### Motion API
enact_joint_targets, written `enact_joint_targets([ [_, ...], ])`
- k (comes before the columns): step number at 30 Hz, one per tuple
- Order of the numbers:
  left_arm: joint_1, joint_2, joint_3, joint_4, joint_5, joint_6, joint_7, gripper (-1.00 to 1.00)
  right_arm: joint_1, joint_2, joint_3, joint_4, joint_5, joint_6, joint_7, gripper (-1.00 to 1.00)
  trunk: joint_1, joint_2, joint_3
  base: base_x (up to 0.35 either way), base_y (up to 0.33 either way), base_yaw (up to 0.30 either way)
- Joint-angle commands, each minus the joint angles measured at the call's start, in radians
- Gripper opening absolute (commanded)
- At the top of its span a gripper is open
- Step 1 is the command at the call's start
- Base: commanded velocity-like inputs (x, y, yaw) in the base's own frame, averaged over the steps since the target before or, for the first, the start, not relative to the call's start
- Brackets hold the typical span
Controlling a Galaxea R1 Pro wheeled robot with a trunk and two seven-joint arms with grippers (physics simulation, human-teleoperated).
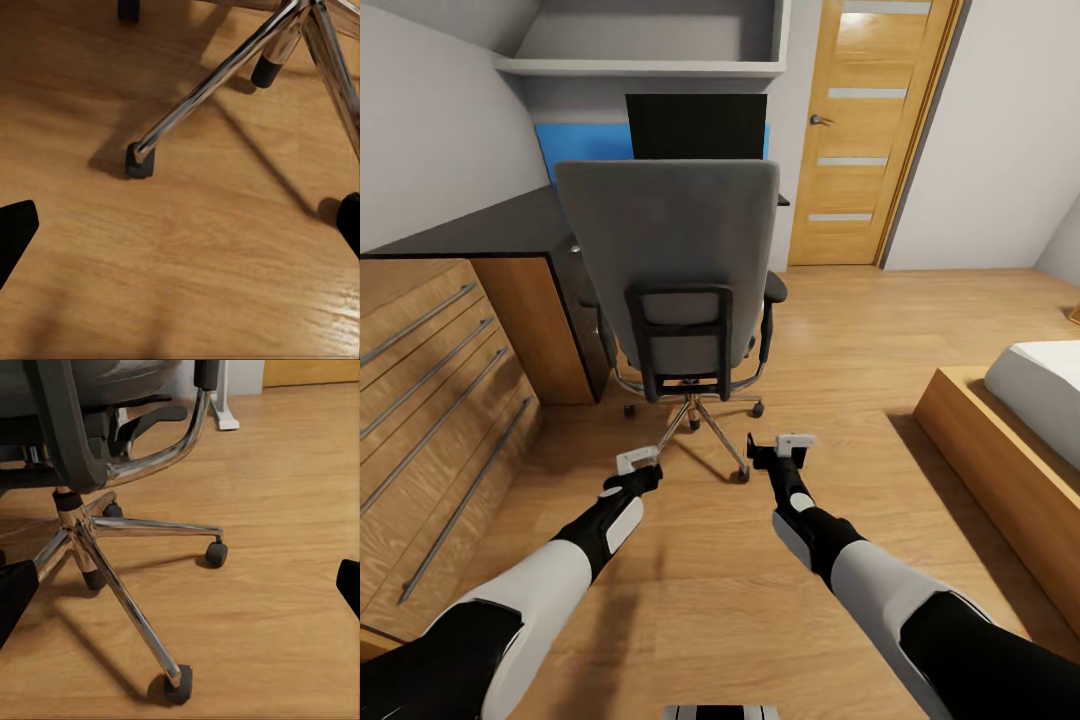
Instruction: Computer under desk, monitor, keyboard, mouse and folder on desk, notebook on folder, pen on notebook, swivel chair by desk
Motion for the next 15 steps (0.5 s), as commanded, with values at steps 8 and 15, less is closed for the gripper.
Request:
enact_joint_targets([
  [8, 0.0, 0.012, -0.007, 0.011, 0.007, 0.001, 0.008, 1.0, -0.004, -0.001, 0.004, -0.18, -0.005, 0.31, -0.047, 1.0, 0.0, 0.0, -0.001, 0.0, 0.0, 0.0],
  [15, 0.0, 0.028, -0.007, 0.018, 0.009, 0.001, 0.005, 1.0, -0.002, -0.001, 0.001, -0.195, -0.005, 0.296, -0.049, 1.0, 0.0, 0.0, -0.001, 0.0, 0.0, 0.0],
])
